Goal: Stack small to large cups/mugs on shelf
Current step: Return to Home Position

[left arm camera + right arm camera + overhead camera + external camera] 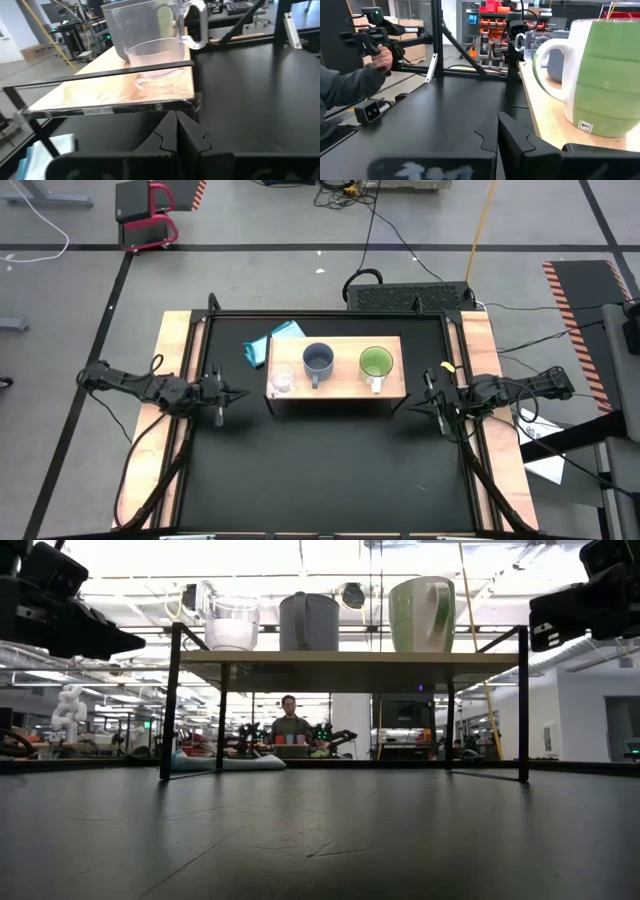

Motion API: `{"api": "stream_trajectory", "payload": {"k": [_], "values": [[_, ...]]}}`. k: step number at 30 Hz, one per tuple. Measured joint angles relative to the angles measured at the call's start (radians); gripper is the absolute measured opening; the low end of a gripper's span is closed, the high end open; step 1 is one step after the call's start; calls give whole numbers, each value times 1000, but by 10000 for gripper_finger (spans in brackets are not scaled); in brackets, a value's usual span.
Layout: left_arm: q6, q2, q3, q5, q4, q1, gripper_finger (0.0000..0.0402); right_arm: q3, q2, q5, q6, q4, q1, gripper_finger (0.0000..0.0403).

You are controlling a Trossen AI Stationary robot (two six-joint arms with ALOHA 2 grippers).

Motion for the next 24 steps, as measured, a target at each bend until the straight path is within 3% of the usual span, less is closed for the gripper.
{"api": "stream_trajectory", "payload": {"k": [11,13,18,24], "values": [[5,0,0,29,0,93,3,0,0,79,5,17,-1,0],[-3,0,0,72,-1,107,2,0,0,78,6,17,-1,0],[14,0,0,325,-13,125,5,0,0,31,-17,-9,-1,0],[15,0,0,351,-13,126,6,-21,0,-12,-18,1,0,0]]}}
